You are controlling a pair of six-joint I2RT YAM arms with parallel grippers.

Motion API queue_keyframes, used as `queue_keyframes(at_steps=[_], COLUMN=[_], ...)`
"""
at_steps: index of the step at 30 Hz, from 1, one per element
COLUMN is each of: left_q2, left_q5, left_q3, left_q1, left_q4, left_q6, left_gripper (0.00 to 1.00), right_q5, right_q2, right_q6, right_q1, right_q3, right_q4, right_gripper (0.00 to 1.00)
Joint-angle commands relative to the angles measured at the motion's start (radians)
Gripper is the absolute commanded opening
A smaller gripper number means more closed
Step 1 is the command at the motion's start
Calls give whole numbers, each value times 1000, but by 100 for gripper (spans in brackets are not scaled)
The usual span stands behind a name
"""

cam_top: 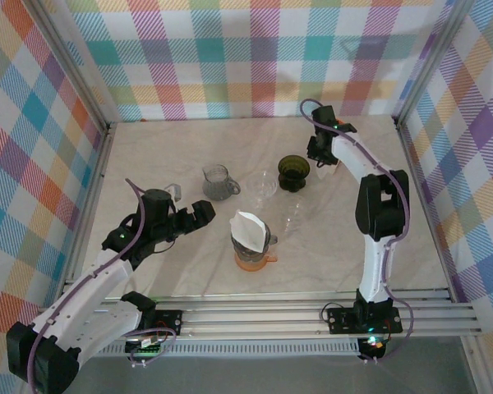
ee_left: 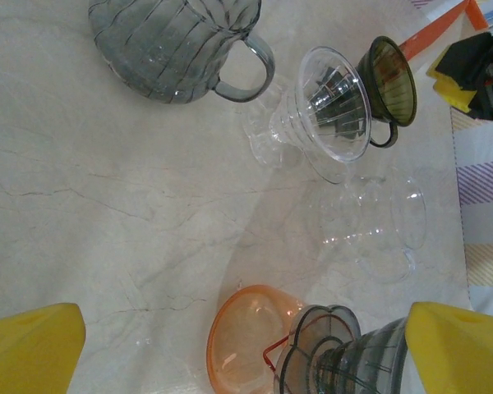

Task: Place the coffee filter in the dripper

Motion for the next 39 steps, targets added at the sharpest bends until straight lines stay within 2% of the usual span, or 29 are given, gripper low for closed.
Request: queue_keyframes(at_steps=[1, 10, 19, 23, 30, 39], left_q2=[7, 31, 45, 54, 66, 35], left_q5=[-12, -12, -12, -4, 15, 36], left_q3=[13, 10, 5, 2, -3, 14], left_q1=[-4, -3, -3, -4, -3, -3], left_q4=[10, 17, 27, 40, 60, 30], left_q6=[0, 1, -6, -13, -26, -22], left_gripper=[100, 100, 100, 100, 100, 100], right_q5=[62, 137, 133, 115, 78, 46], right_q2=[40, 86, 103, 90, -56, -354], right_q6=[20, 2, -8, 1, 9, 39], right_q1=[-14, -48, -51, -49, -28, 0], right_q3=[60, 111, 121, 80, -102, -319], right_q4=[-17, 0, 65, 67, 136, 173], right_gripper=[31, 29, 29, 33, 40, 52])
